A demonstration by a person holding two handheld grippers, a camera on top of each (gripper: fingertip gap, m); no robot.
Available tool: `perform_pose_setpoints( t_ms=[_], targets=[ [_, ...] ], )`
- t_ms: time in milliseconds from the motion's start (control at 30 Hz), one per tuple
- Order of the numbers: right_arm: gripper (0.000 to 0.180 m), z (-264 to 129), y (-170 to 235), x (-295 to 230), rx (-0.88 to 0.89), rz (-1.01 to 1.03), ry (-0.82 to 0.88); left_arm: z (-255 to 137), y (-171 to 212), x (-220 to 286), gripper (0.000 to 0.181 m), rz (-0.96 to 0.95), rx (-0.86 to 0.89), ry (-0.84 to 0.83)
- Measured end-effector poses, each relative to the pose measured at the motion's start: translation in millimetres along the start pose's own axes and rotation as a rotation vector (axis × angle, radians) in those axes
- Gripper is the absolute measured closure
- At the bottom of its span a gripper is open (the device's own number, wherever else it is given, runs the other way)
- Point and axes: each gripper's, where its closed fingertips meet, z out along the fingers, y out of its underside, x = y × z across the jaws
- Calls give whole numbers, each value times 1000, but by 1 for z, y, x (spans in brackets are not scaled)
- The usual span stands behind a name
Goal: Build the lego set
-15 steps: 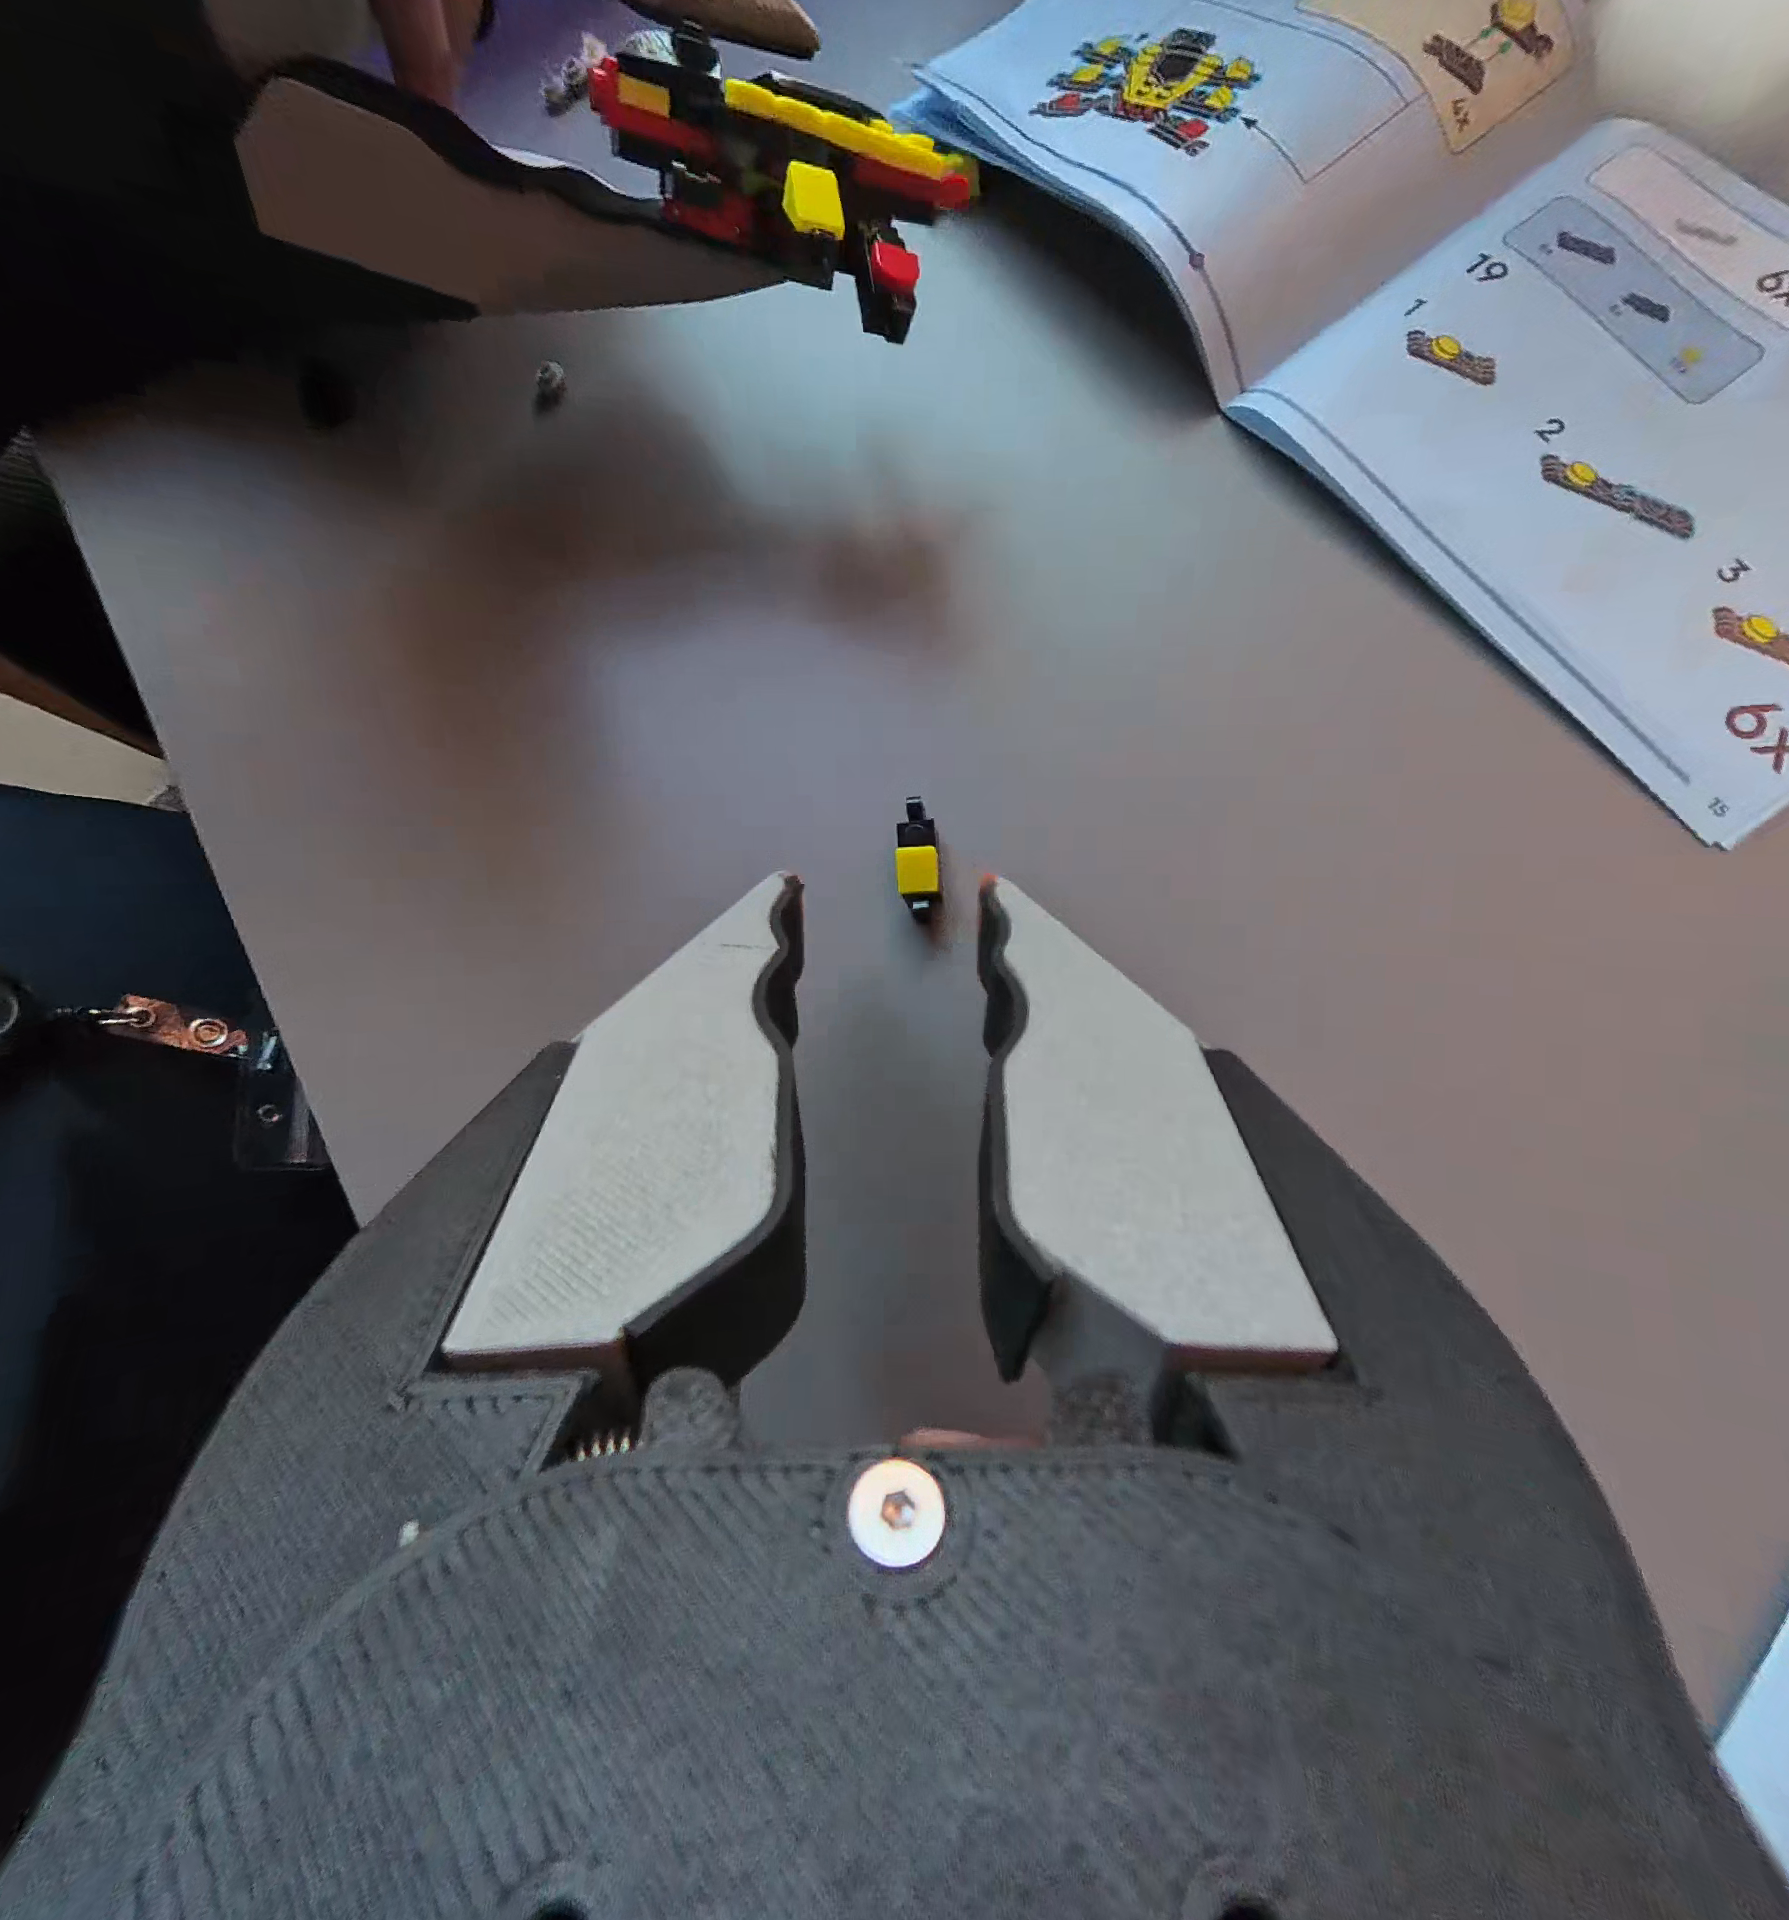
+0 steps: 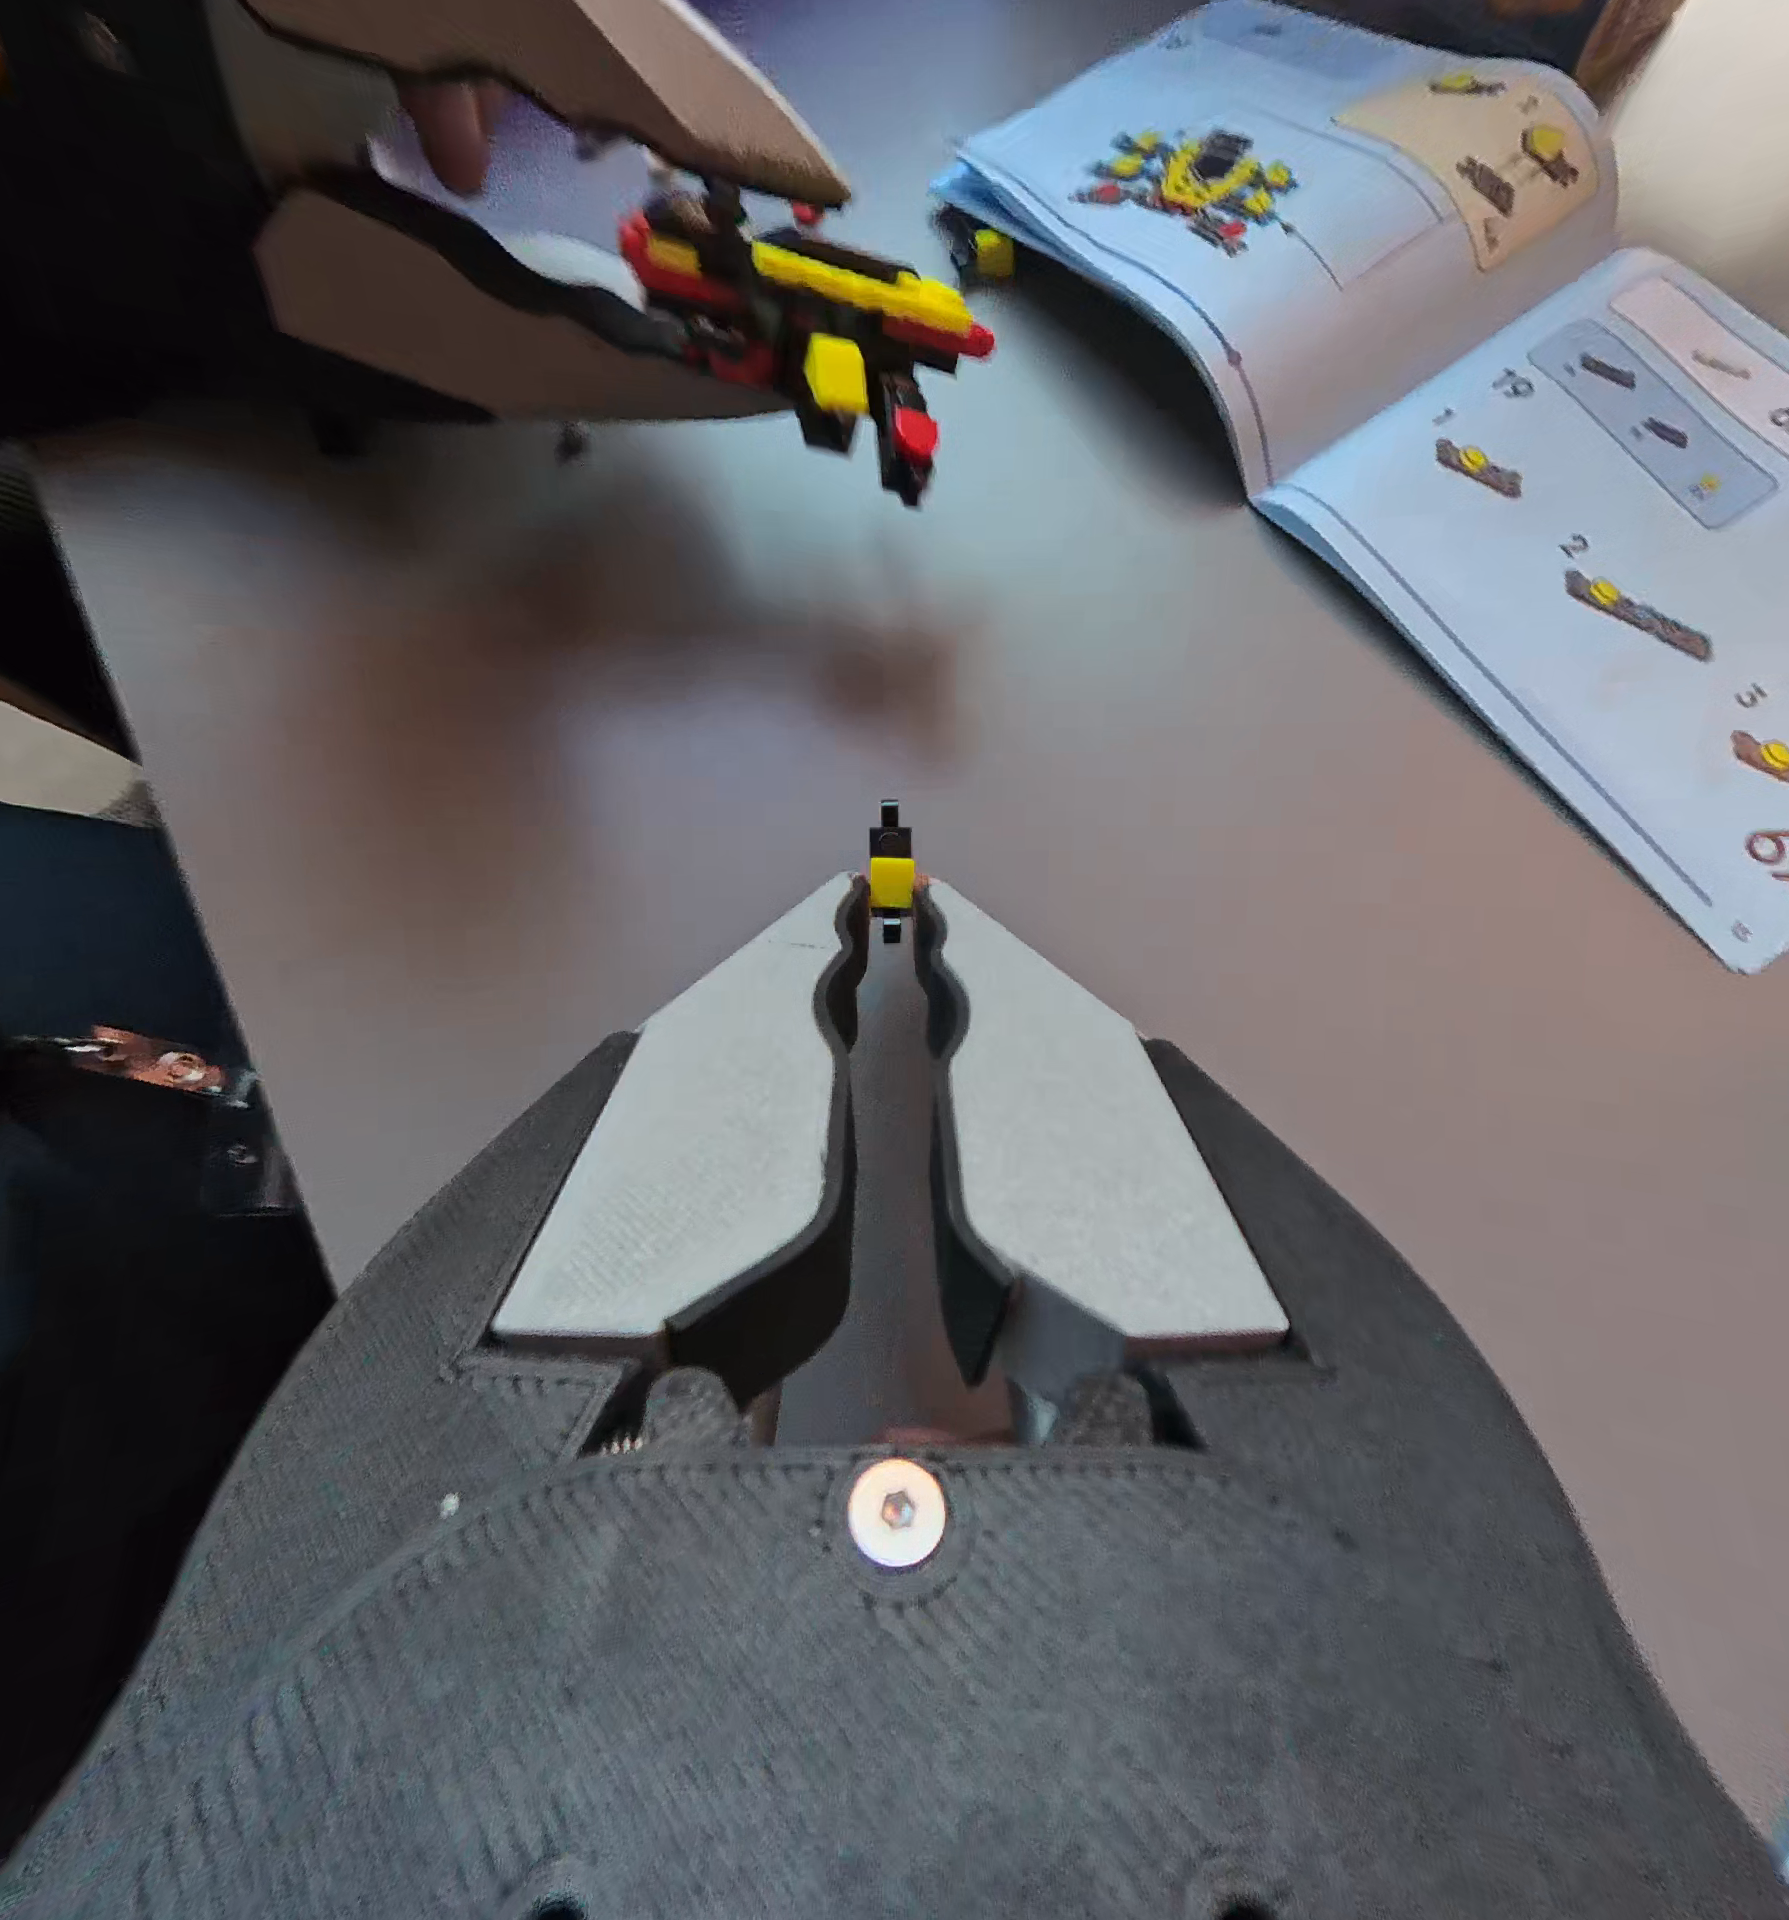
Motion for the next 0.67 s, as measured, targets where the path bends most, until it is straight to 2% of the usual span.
perform_pose_setpoints(
  t_ms=[33, 267, 500, 667],
  targets=[
    [174, 0, -7, -5, 18, 8, -20, 0, -2, 0, 157, 11, 6, -5],
    [174, 6, -47, -35, 57, -17, -74, 1, -9, -3, 156, 164, -8, -97],
    [174, 9, -51, -35, 59, -54, -10, -3, -22, -1, 157, 293, 11, -159],
    [174, 2, -53, -35, 81, -75, 10, -3, -23, 1, 159, 293, 20, -154]
  ],
)
